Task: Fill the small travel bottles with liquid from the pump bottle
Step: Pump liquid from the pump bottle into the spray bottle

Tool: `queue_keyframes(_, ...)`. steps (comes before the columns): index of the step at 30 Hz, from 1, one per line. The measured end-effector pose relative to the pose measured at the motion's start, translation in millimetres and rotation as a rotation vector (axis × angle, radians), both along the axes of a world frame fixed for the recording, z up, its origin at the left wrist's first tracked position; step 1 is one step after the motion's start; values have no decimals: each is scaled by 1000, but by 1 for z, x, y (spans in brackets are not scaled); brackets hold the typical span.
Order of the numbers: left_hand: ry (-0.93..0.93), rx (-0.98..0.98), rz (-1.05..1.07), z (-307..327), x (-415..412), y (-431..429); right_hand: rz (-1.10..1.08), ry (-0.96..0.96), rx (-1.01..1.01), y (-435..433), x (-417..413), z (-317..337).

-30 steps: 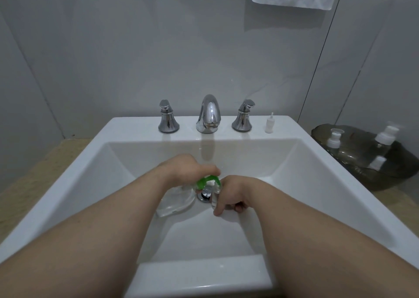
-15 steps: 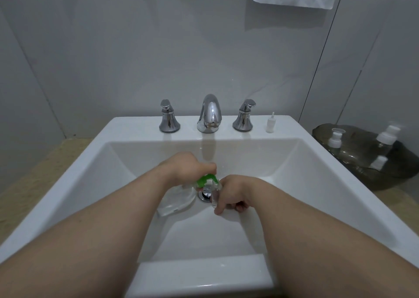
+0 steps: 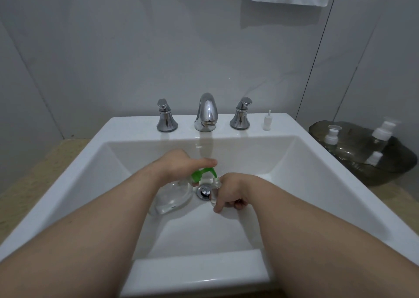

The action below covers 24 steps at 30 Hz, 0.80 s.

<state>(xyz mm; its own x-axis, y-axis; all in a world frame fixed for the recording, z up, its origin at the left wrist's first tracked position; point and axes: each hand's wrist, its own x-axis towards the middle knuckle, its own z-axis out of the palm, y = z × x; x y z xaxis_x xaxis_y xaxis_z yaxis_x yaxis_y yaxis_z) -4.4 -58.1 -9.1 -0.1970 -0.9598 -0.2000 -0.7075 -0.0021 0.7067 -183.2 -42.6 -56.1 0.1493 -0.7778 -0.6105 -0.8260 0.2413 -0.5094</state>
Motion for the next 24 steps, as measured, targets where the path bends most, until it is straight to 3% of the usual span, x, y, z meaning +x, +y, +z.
queue_keyframes(24,27,-21,19,-4,-2,-3,-52,-45,3,-5,-3,-8)
